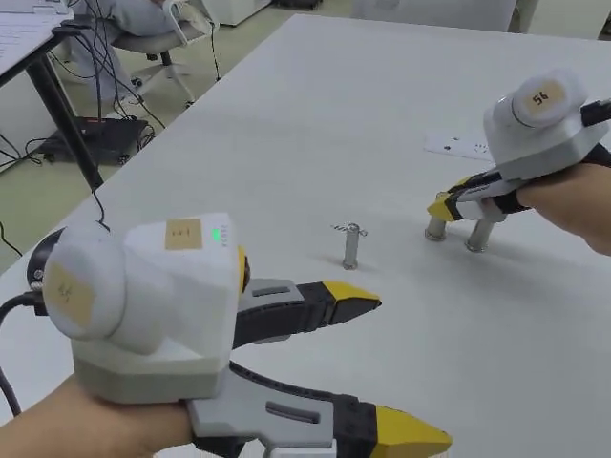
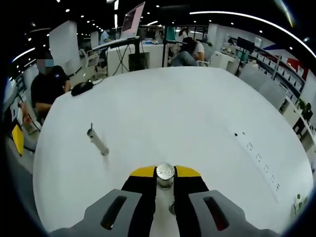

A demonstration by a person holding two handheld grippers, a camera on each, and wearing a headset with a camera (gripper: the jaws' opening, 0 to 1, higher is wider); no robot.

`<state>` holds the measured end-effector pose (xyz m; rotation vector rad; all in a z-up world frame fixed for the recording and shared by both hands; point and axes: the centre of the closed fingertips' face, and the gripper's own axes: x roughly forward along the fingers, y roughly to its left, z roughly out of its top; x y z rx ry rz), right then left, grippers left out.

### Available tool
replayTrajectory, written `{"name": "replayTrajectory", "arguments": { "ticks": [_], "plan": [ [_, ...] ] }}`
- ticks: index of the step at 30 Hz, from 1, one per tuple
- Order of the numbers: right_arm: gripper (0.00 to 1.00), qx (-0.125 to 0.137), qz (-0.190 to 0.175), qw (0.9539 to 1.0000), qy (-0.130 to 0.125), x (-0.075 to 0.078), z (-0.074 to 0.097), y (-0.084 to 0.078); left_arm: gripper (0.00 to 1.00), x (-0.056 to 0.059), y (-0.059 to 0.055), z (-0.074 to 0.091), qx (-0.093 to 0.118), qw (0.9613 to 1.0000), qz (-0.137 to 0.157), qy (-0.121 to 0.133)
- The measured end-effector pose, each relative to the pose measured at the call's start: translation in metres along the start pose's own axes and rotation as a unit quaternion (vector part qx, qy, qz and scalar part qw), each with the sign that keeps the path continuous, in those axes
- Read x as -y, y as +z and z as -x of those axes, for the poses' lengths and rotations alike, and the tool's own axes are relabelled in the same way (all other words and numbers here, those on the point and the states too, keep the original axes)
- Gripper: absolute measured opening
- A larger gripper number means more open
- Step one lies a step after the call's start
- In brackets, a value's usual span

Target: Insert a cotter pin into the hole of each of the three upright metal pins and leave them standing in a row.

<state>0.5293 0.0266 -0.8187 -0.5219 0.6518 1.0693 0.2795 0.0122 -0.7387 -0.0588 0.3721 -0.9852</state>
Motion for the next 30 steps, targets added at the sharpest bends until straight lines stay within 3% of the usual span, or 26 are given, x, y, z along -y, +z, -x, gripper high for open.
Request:
{"name": "replayTrajectory", "arguments": {
  "ticks": [7,14,20,25,30],
  "plan": [
    [0.11,0.01,0.015,0.9997,0.015,-0.024,0.026,0.009,0.65,-0.001,0.001,0.0,-0.001,1.0,-0.003,0.0],
    [0.11,-0.006,0.042,0.9969,0.066,-0.081,0.059,-0.007,0.64,-0.004,0.003,0.006,-0.002,0.9999,-0.012,0.008],
    [0.12,-0.009,0.059,0.9945,0.086,-0.123,0.083,-0.015,0.64,-0.003,0.007,0.01,-0.011,0.9996,-0.027,0.007],
    [0.12,-0.011,0.074,0.9921,0.1,-0.15,0.087,-0.021,0.64,-0.007,0.006,0.015,-0.021,0.999,-0.037,0.011],
    [0.12,-0.023,0.08,0.9911,0.104,-0.159,0.08,-0.035,0.64,-0.008,0.004,0.02,-0.029,0.9986,-0.04,0.015]
  ]
}}
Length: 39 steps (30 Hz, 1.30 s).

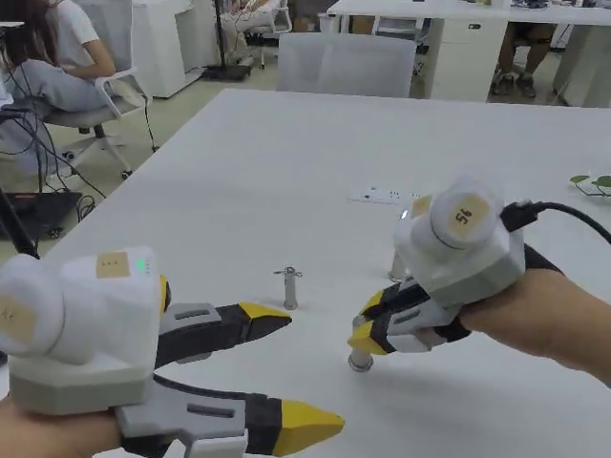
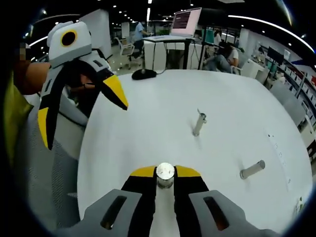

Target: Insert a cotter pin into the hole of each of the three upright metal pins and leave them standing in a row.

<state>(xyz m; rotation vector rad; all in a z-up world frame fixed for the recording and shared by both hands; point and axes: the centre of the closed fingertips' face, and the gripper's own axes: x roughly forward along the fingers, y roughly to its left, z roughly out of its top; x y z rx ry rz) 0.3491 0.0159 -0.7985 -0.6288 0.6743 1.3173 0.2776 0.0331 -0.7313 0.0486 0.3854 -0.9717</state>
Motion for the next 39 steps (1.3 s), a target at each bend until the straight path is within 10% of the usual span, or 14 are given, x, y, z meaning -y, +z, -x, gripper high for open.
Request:
{"name": "replayTrajectory", "arguments": {
  "ticks": [20,39],
  "plan": [
    [0.12,0.009,0.009,0.9997,0.023,-0.002,-0.014,-0.019,0.63,-0.002,-0.002,-0.006,-0.017,0.9997,-0.012,-0.008],
    [0.13,0.038,-0.005,0.9987,-0.034,-0.002,-0.017,-0.016,0.61,0.001,-0.009,-0.006,-0.027,0.9995,-0.014,-0.011]
  ]
}}
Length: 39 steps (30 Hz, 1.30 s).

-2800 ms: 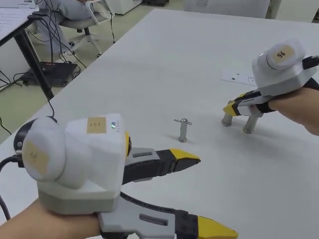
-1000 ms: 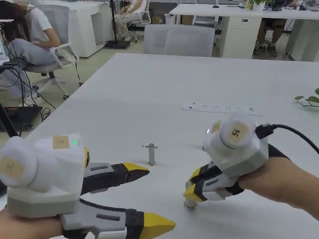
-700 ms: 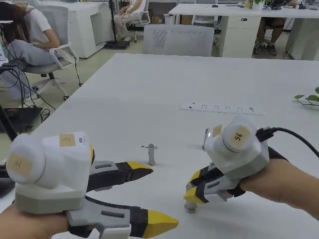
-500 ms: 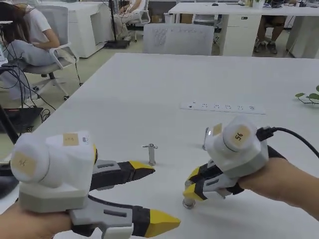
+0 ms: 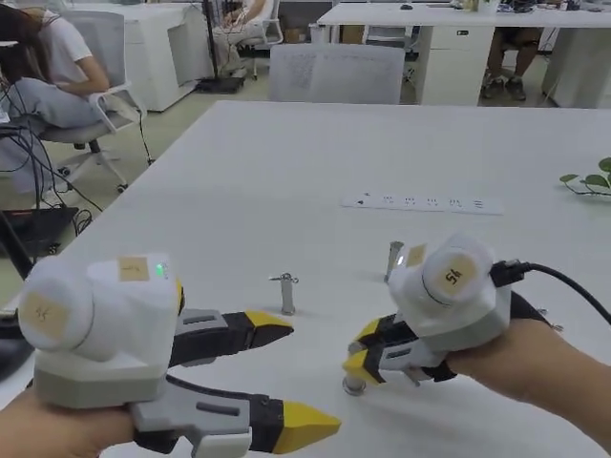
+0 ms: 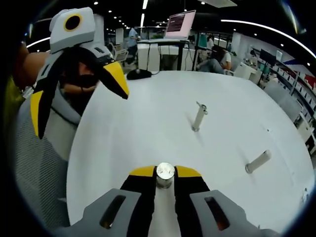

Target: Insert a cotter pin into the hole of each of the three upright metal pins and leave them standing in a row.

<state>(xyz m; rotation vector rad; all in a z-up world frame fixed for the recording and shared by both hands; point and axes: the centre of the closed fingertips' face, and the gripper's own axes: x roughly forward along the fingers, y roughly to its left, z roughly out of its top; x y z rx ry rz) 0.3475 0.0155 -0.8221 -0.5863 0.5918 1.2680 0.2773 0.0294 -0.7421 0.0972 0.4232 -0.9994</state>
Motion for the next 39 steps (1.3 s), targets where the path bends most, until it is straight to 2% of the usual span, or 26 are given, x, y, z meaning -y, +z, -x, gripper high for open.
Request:
{"name": "replayTrajectory", "arguments": {
  "ticks": [3,6,8,12,18,20,23,27,32,36,39],
  "plan": [
    [0.15,-0.003,0.007,1.0,0.0,0.0,0.0,0.001,0.61,0.001,0.001,-0.001,0.001,1.0,-0.001,-0.001],
    [0.25,-0.007,0.005,1.0,0.003,-0.001,0.0,0.0,0.61,0.002,0.002,-0.001,0.0,1.0,-0.002,-0.002],
    [0.25,-0.007,0.011,0.9999,-0.003,0.0,0.003,-0.001,0.61,0.002,0.002,0.0,0.0,1.0,-0.002,-0.002],
    [0.26,-0.002,-0.001,1.0,-0.007,0.004,0.014,-0.002,0.61,0.002,0.002,0.0,0.0,1.0,-0.002,-0.001],
    [0.27,0.002,-0.02,0.9996,-0.022,0.016,0.05,-0.009,0.61,0.002,0.004,0.0,0.003,1.0,0.0,0.003],
    [0.27,0.008,-0.027,0.999,-0.034,0.023,0.065,-0.01,0.61,0.002,0.004,0.0,0.005,1.0,0.0,0.004],
    [0.27,0.003,-0.031,0.9982,-0.052,0.034,0.082,-0.017,0.6,0.004,0.004,0.0,0.007,1.0,0.0,0.003],
    [0.27,-0.008,-0.036,0.9961,-0.08,0.055,0.11,-0.03,0.6,0.007,0.003,0.0,0.009,1.0,-0.001,0.001],
    [0.25,-0.034,-0.06,0.99,-0.123,0.088,0.147,-0.058,0.6,0.011,0.0,-0.002,0.007,1.0,0.0,-0.002],
    [0.25,-0.068,-0.071,0.9854,-0.139,0.107,0.164,-0.083,0.6,0.013,0.0,-0.004,0.01,0.9999,0.002,-0.005],
    [0.24,-0.097,-0.083,0.982,-0.138,0.122,0.17,-0.104,0.59,0.014,-0.002,-0.005,0.008,0.9999,0.004,-0.007]
  ]
}}
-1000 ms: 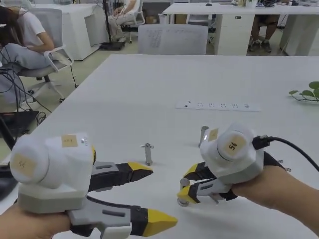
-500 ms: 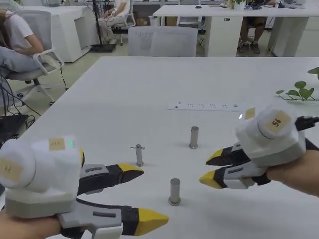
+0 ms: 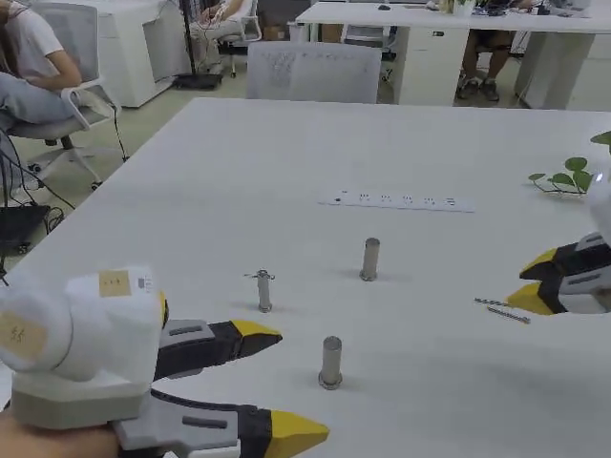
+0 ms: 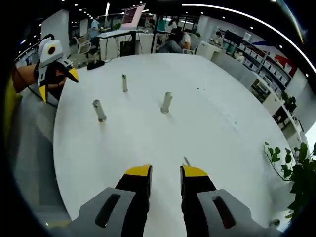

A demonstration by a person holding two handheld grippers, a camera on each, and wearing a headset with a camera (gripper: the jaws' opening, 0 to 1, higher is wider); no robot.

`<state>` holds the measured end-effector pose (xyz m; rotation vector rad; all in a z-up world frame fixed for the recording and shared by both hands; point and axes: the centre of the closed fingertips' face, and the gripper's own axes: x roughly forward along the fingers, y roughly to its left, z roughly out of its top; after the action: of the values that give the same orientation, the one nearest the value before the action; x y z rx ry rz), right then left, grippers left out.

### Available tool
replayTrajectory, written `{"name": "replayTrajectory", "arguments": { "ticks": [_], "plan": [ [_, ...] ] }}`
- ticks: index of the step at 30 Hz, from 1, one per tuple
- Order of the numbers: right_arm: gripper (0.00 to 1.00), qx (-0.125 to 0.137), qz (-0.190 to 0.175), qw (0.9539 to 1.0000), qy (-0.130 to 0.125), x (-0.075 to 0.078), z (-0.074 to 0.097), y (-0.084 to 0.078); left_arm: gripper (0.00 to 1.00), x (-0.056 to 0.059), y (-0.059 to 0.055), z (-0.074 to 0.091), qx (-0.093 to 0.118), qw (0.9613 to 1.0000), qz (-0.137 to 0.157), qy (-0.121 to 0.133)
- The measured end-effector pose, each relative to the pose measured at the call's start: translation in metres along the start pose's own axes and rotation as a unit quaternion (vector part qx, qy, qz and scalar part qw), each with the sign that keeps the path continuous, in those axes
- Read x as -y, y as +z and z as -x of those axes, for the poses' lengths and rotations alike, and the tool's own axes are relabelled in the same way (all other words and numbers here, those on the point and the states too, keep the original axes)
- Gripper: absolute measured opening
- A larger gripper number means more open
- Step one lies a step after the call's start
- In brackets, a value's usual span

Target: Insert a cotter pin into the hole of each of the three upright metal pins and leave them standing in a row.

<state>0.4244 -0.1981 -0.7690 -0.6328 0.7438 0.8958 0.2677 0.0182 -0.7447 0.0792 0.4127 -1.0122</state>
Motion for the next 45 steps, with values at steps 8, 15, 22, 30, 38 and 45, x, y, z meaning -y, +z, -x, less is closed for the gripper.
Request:
{"name": "replayTrajectory", "arguments": {
  "ticks": [8,15,22,30,38,45],
  "plan": [
    [0.2,-0.065,-0.006,0.9979,0.008,0.026,-0.024,-0.03,0.58,-0.003,-0.003,-0.002,-0.003,1.0,0.004,0.0],
    [0.16,-0.119,0.025,0.992,0.032,0.03,-0.05,-0.04,0.58,-0.005,-0.007,-0.004,-0.008,0.9999,0.008,0.003],
    [0.12,-0.168,0.059,0.9828,0.051,0.031,-0.068,-0.049,0.58,-0.009,-0.009,-0.003,-0.009,0.9999,0.011,0.009],
    [0.1,-0.191,0.067,0.9773,0.061,0.035,-0.076,-0.059,0.58,-0.011,-0.011,-0.002,-0.01,0.9998,0.014,0.013],
    [0.1,-0.197,0.067,0.9758,0.066,0.036,-0.079,-0.064,0.57,-0.013,-0.011,-0.004,-0.011,0.9997,0.016,0.012],
    [0.08,-0.196,0.061,0.9759,0.073,0.037,-0.081,-0.064,0.57,-0.013,-0.013,-0.004,-0.013,0.9997,0.018,0.013]
  ]
}}
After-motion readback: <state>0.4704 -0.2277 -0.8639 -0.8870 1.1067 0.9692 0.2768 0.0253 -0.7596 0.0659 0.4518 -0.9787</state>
